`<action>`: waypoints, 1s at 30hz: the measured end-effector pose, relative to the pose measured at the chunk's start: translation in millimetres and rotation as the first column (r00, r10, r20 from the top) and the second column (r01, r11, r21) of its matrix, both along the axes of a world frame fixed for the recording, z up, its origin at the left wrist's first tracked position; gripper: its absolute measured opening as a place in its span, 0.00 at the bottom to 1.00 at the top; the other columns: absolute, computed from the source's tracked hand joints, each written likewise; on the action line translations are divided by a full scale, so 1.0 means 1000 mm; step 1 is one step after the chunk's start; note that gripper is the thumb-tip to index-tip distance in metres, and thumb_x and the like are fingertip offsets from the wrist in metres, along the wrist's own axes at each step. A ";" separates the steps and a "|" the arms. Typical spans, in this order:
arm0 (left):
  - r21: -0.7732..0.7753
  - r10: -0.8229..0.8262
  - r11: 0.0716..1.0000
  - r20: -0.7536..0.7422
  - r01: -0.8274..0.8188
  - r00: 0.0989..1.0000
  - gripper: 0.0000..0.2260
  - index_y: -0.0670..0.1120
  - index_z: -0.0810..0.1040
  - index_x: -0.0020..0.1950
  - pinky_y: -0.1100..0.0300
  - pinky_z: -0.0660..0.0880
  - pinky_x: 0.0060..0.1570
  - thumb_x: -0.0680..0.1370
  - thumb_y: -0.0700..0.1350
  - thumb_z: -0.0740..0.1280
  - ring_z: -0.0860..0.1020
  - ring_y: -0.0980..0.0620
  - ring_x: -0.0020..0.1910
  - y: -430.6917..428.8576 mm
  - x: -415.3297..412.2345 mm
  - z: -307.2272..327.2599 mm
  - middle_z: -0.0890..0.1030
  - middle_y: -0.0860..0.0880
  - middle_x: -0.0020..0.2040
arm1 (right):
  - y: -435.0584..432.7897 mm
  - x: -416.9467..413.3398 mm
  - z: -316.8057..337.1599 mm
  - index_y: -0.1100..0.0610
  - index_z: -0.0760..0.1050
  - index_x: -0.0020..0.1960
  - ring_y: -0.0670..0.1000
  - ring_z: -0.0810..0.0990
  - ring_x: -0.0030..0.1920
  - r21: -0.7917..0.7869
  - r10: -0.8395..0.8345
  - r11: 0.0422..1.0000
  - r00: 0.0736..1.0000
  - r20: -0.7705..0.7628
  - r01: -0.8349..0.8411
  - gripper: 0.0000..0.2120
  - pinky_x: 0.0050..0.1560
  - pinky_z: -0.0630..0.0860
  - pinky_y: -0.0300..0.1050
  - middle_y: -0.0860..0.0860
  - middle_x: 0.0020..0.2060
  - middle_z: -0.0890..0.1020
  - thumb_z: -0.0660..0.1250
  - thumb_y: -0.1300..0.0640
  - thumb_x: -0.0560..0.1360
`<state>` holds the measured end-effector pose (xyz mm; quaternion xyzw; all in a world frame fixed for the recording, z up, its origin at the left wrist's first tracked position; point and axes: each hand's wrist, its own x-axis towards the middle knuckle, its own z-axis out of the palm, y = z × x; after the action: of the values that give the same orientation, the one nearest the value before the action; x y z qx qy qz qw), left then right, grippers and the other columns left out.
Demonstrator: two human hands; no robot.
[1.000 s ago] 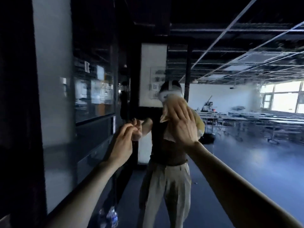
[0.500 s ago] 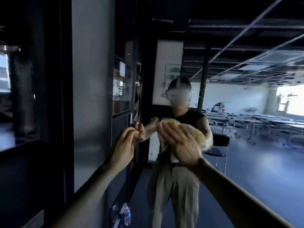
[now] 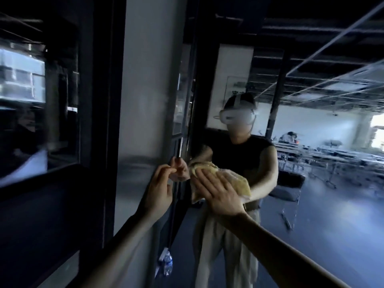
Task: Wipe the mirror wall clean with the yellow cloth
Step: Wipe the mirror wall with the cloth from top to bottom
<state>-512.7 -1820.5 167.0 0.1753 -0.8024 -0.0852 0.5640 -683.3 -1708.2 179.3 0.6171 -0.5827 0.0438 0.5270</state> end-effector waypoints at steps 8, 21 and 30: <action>0.219 0.006 0.976 -0.044 0.004 0.999 0.21 0.39 0.73 0.62 0.70 0.66 0.56 0.71 0.25 0.58 0.76 0.49 0.56 -0.016 0.012 -0.002 0.77 0.44 0.57 | -0.032 0.028 0.104 0.61 0.63 0.72 0.57 0.66 0.70 -0.097 0.081 0.993 0.993 0.087 -0.073 0.30 0.69 0.55 0.55 0.55 0.70 0.70 0.55 0.53 0.71; 0.352 0.008 0.936 -0.089 0.024 0.996 0.21 0.33 0.71 0.62 0.56 0.72 0.51 0.69 0.23 0.62 0.78 0.40 0.52 -0.013 0.019 -0.043 0.77 0.38 0.56 | -0.044 0.052 -0.028 0.57 0.72 0.68 0.52 0.62 0.70 0.123 -0.022 0.992 1.000 0.007 0.021 0.28 0.73 0.48 0.51 0.53 0.69 0.71 0.54 0.59 0.69; 0.349 0.004 0.937 -0.046 0.013 0.999 0.26 0.36 0.66 0.69 0.63 0.65 0.62 0.71 0.24 0.56 0.71 0.43 0.64 0.013 0.000 -0.038 0.72 0.38 0.65 | 0.073 -0.036 -0.039 0.48 0.56 0.75 0.51 0.59 0.73 -0.111 -0.136 0.980 0.965 0.225 0.164 0.36 0.73 0.46 0.54 0.47 0.73 0.61 0.67 0.51 0.70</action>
<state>-512.8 -1807.2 129.0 0.2688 -0.7616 -0.2318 0.5422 -719.4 -1635.5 139.9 0.5273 -0.6778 0.1080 0.5008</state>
